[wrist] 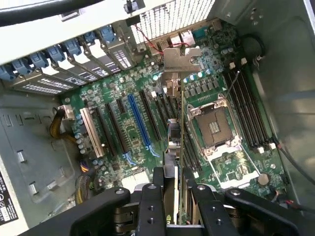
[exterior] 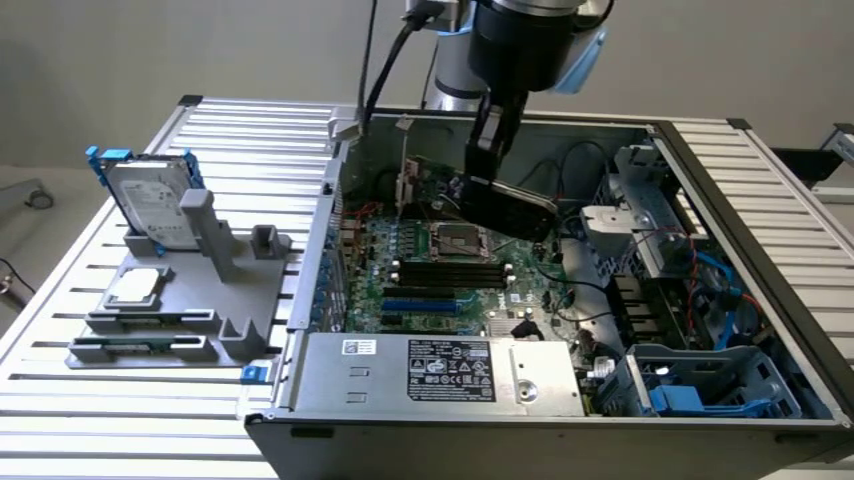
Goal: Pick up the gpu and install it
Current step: 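Insert the gpu into the slot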
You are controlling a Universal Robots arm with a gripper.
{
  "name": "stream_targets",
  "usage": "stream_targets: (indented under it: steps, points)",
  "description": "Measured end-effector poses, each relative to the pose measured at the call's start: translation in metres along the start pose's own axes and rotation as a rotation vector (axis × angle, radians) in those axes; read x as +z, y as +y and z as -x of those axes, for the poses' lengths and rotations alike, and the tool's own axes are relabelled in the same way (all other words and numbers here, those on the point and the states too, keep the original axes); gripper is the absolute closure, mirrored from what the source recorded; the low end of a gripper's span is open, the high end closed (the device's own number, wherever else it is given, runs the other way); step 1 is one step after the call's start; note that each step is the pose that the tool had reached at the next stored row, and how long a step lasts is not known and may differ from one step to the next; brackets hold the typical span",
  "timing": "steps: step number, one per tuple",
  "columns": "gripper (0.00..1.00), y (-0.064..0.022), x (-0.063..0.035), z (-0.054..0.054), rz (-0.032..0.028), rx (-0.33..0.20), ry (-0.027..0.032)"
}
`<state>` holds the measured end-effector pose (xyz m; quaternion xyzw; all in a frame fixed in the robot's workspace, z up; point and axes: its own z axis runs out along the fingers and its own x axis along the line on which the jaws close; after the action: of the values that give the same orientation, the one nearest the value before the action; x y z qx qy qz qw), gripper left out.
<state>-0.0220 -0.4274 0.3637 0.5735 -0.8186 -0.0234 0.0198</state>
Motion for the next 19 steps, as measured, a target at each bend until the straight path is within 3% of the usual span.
stream_targets:
  steps: [5,19]
  points:
    - [0.73,-0.001,0.0063,-0.002,0.0051,-0.056,0.0033]
    - [0.73,-0.0019,0.0182,-0.002,0.0063,-0.302,0.0201]
